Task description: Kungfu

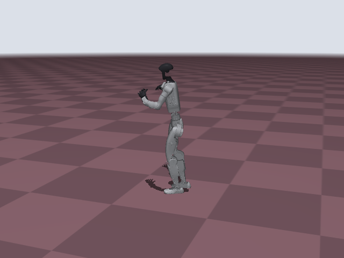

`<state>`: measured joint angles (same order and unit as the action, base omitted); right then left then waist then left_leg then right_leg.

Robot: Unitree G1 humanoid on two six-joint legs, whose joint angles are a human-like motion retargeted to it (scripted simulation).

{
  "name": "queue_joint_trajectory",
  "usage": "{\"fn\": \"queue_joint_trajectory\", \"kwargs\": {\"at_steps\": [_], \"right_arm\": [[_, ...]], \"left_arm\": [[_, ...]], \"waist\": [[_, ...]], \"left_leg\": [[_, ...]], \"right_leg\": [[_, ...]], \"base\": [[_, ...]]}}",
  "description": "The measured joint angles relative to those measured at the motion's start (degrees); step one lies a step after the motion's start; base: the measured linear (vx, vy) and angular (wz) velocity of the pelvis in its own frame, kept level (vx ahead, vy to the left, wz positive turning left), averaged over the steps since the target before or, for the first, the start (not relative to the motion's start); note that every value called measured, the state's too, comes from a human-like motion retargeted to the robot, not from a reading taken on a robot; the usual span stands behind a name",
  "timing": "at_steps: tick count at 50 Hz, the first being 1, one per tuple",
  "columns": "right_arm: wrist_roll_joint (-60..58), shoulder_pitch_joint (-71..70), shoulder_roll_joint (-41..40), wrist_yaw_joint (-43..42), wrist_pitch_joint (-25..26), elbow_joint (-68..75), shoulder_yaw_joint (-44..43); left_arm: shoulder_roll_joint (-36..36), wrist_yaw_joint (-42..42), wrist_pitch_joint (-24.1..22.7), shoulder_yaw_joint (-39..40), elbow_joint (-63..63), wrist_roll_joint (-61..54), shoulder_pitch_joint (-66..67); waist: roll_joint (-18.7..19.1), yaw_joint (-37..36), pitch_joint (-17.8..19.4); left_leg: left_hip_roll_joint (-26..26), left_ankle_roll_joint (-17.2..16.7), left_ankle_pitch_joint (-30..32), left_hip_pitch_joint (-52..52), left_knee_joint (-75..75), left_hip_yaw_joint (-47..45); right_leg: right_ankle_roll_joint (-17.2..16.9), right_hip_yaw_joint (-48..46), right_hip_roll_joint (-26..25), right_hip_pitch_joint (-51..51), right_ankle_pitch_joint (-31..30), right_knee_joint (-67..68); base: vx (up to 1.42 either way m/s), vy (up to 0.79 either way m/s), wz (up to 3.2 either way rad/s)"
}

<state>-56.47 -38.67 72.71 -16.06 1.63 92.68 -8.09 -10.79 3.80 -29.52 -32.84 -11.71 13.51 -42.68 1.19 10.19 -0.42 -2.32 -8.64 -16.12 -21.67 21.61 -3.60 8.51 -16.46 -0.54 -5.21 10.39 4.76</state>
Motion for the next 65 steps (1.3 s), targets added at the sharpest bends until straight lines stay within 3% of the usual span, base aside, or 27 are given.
{"fn": "queue_joint_trajectory", "kwargs": {"at_steps": [2, 3, 5, 7, 8, 10, 12, 15, 17, 20, 22, 25, 27, 29, 33, 38, 43, 45, 47, 51, 52, 53, 55, 56, 57, 60, 65], "right_arm": [[7.3, 0.4, -1.0, 0.5, -4.2, 2.7, -0.3], [9.6, 0.9, -1.4, 1.1, -6.4, 3.1, -0.1], [10.6, 2.2, -3.2, 1.1, -9.5, 3.5, -0.6], [6.7, 3.6, -6.5, 0.5, -9.9, 2.7, -0.8], [4.0, 4.4, -8.2, 0.1, -9.8, 2.0, -0.7], [-3.6, 5.8, -12.0, -0.2, -9.3, 0.4, -2.4], [-9.1, 8.2, -14.2, 1.5, -10.0, -2.4, -2.2], [-13.1, 11.7, -16.1, 1.8, -9.7, -3.9, -0.1], [-15.6, 14.1, -16.4, 1.7, -10.7, -3.4, -1.0], [-17.3, 17.1, -17.0, 1.7, -10.6, -1.5, -5.0], [-15.0, 18.0, -17.4, 1.4, -6.9, 0.4, -7.7], [-9.3, 17.1, -20.1, 1.2, 0.3, 2.5, -9.9], [-7.5, 14.3, -23.0, 1.6, 2.0, 2.5, -8.0], [-8.2, 11.5, -25.9, 2.3, 1.4, 1.3, -4.7], [-12.1, 10.0, -31.4, 2.1, 0.6, -2.8, 0.1], [-17.0, 15.6, -38.5, -1.0, -2.3, -4.9, 0.6], [-18.6, 23.4, -41.8, 1.7, -0.7, -5.2, -0.6], [-18.5, 24.0, -42.9, 2.5, -1.4, -6.8, -0.1], [-18.1, 22.8, -43.4, 2.1, -1.8, -8.5, 1.1], [-15.3, 16.9, -44.3, -1.3, -2.4, -10.2, 6.1], [-14.3, 15.4, -44.8, -2.5, -2.6, -10.5, 7.2], [-12.9, 14.0, -45.4, -3.8, -2.7, -10.6, 8.1], [-9.0, 11.2, -47.0, -7.5, -2.4, -9.9, 8.5], [-6.7, 10.4, -47.3, -8.6, -2.3, -9.7, 7.0], [-4.6, 9.4, -47.6, -9.5, -2.6, -9.7, 5.7], [2.8, 4.2, -48.6, -9.7, -5.6, -10.2, 4.3], [10.4, 1.3, -52.3, -5.5, -14.4, -13.4, 5.2]], "left_arm": [[-0.1, 0.7, -0.2, 0.5, 1.2, -1.5, 1.5], [-0.4, 0.8, -0.7, 0.8, 1.8, -2.3, 2.4], [-2.3, 0.5, -2.2, 1.6, 2.6, -4.0, 3.8], [-4.7, -0.4, -3.8, 3.0, 2.6, -4.3, 4.8], [-5.5, -1.0, -4.4, 3.7, 2.4, -4.1, 5.2], [-6.6, -1.8, -5.0, 4.7, 1.5, -3.6, 5.4], [-6.0, -0.7, -4.9, 5.5, -0.1, -3.5, 5.5], [-3.2, 2.1, -5.1, 5.6, -3.9, -3.1, 6.9], [-0.6, 3.7, -5.1, 5.0, -6.7, -1.9, 8.7], [0.7, 6.5, -5.5, 4.8, -9.9, 0.6, 12.0], [0.2, 7.1, -6.1, 5.7, -11.1, 3.1, 15.4], [-1.9, 2.9, -8.0, 9.2, -13.9, 8.3, 22.8], [-3.5, -1.7, -8.2, 14.0, -17.3, 11.4, 28.1], [-5.7, -3.5, -8.1, 20.4, -20.0, 12.9, 33.6], [-9.9, -5.8, -6.2, 30.4, -26.4, 13.5, 43.6], [-17.2, -0.5, -5.4, 35.0, -36.1, 9.3, 47.6], [-19.6, 0.2, -5.6, 38.0, -37.3, 12.5, 51.7], [-17.8, -1.2, -5.5, 40.0, -37.7, 12.1, 53.3], [-14.2, -2.4, -5.3, 41.5, -38.5, 10.4, 54.2], [-5.9, -5.9, -3.1, 41.7, -42.2, 5.0, 53.4], [-4.6, -6.8, -3.1, 40.9, -43.1, 3.3, 52.7], [-3.7, -7.5, -3.2, 39.8, -44.0, 1.7, 51.7], [-2.5, -8.0, -3.8, 37.0, -46.3, -0.2, 48.2], [-1.5, -7.9, -3.9, 35.4, -47.6, 0.1, 45.9], [-0.2, -8.2, -3.9, 33.7, -49.0, 0.2, 43.3], [5.5, -11.4, -4.0, 27.8, -56.4, -3.0, 30.9], [6.2, -6.2, -4.4, 23.4, -64.5, -4.8, 12.6]], "waist": [[-1.2, -2.7, 0.5], [-2.1, -3.8, 0.7], [-3.5, -5.2, 0.6], [-4.8, -5.4, 0.9], [-5.4, -3.7, 0.8], [-3.8, -0.2, 0.8], [0.3, 1.5, 1.8], [6.2, -1.7, 1.8], [11.8, 1.3, 1.3], [21.7, 7.0, 2.9], [24.4, 8.7, 4.2], [23.8, 10.3, 6.1], [23.0, 9.1, 6.7], [24.5, 8.8, 6.6], [21.3, 7.0, 5.8], [11.1, 7.0, 4.1], [2.7, -0.1, -2.7], [0.9, -2.7, -3.5], [1.2, -3.7, -3.2], [4.6, -1.3, -1.4], [4.9, -0.2, -0.8], [4.3, 1.3, 0.0], [5.4, 1.8, 0.9], [7.5, 1.3, 1.8], [8.8, 0.6, 2.7], [9.9, -0.2, 6.4], [15.0, 8.4, 8.9]], "left_leg": [[-1.7, 4.0, 3.7, -0.1, -3.6, 1.1], [-2.1, 9.1, 6.6, -0.2, -4.8, 0.3], [-0.4, 9.6, 3.4, 1.2, -4.5, -1.1], [2.4, 8.0, 1.6, 2.1, -4.1, -2.4], [3.0, 7.7, 1.0, 1.9, -3.6, -1.9], [9.1, 4.9, 0.3, -1.8, -1.0, 2.7], [16.8, 2.2, -1.0, -5.5, 1.9, 8.5], [25.6, 1.6, -0.8, -9.7, 3.9, 12.3], [25.2, 5.8, -0.5, -13.4, 3.7, 15.3], [25.9, 8.2, 1.4, -21.3, 3.8, 26.3], [23.8, 10.6, 1.8, -22.1, 3.2, 30.3], [20.4, 14.0, 1.7, -18.0, 1.4, 31.3], [21.8, 14.5, 0.9, -16.7, 1.1, 28.6], [23.5, 15.3, -0.2, -19.3, 2.2, 29.8], [24.8, 15.5, -3.6, -21.9, 6.5, 27.3], [22.0, 12.7, -5.3, -18.8, 7.7, 21.0], [18.4, 9.0, -6.1, -13.6, 6.9, 14.0], [18.3, 7.2, -6.5, -11.4, 6.6, 10.9], [18.7, 5.8, -6.9, -9.0, 6.0, 8.6], [21.0, 1.3, -7.5, -5.1, 5.2, 5.0], [21.2, 0.2, -7.6, -4.0, 5.2, 3.5], [20.4, -0.6, -7.8, -2.7, 5.6, 1.7], [21.1, -2.2, -7.7, -1.4, 5.0, -0.7], [22.5, -3.4, -7.3, -1.1, 4.0, -0.4], [23.1, -4.4, -6.9, -0.3, 3.0, -1.1], [22.0, -6.4, -4.5, 2.1, -0.6, -5.8], [17.9, -6.4, -0.1, -1.5, -4.5, 3.3]], "right_leg": [[0.4, 2.2, -1.3, 0.6, 0.2, -0.3], [0.4, 3.5, -1.4, 0.9, 0.5, -0.1], [-0.8, 5.9, -2.4, 0.1, 1.3, 2.1], [-7.3, 7.7, -3.5, -2.3, 0.6, 6.9], [-13.1, 6.6, -3.4, -3.9, -1.0, 9.7], [-23.5, 2.1, -7.7, -9.7, -6.1, 16.9], [-23.5, -0.3, -15.8, -19.8, -7.8, 33.7], [-23.5, -1.2, -15.5, -32.4, -5.4, 66.7], [-21.0, 0.7, -6.3, -36.5, -4.1, 81.3], [-3.0, -1.0, 14.2, -35.8, -6.7, 82.7], [5.5, 0.5, 28.2, -32.7, -6.9, 67.9], [2.4, 14.0, 31.5, -27.2, -14.3, 30.7], [3.7, 22.9, 30.7, -27.5, -16.2, 15.1], [4.4, 18.3, 29.5, -28.8, -16.3, 7.1], [4.3, 0.8, 26.2, -34.4, -15.4, 16.1], [-3.2, 0.5, 18.6, -30.5, -20.0, 27.8], [-3.7, -2.2, 17.0, -24.6, -18.7, 21.7], [-1.7, -2.1, 16.9, -24.0, -16.5, 17.9], [0.6, -4.7, 17.7, -23.0, -13.8, 14.2], [1.9, -6.9, 16.9, -21.6, -7.3, 8.3], [0.3, -8.7, 17.6, -20.8, -8.2, 6.6], [-4.1, -13.3, 19.9, -18.9, -13.2, 4.4], [-8.5, -4.6, 20.3, -23.5, -13.2, 8.4], [-9.2, 1.3, 18.2, -26.8, -11.3, 11.8], [-9.3, 4.4, 17.5, -29.7, -10.2, 14.3], [-7.6, 0.1, 21.5, -35.8, -7.6, 20.6], [-6.9, 7.8, 20.5, -45.4, -6.4, 24.7]], "base": [[0.10, -0.21, -1.56], [0.12, -0.19, -1.49], [0.12, -0.19, -1.35], [0.12, -0.17, -0.91], [0.07, -0.27, 0.04], [-0.04, -0.58, 0.57], [-0.05, -0.74, 0.19], [0.06, -0.04, -0.44], [0.03, 0.33, 1.32], [0.04, -0.03, 1.87], [0.00, -0.02, 1.50], [-0.04, 0.06, 0.73], [-0.09, 0.05, -0.89], [-0.10, -0.13, -1.29], [-0.05, -0.44, -0.71], [0.07, -0.53, 0.82], [0.24, -0.56, 0.09], [0.01, -0.21, -0.87], [-0.19, -0.68, -1.06], [-0.20, -0.58, -0.94], [-0.18, -0.85, -0.61], [-0.16, -0.71, -0.54], [-0.15, -0.60, -0.64], [-0.21, -0.72, -0.74], [-0.34, -0.60, -1.04], [-0.47, -0.32, -1.13], [-0.18, -0.06, 0.02]]}}
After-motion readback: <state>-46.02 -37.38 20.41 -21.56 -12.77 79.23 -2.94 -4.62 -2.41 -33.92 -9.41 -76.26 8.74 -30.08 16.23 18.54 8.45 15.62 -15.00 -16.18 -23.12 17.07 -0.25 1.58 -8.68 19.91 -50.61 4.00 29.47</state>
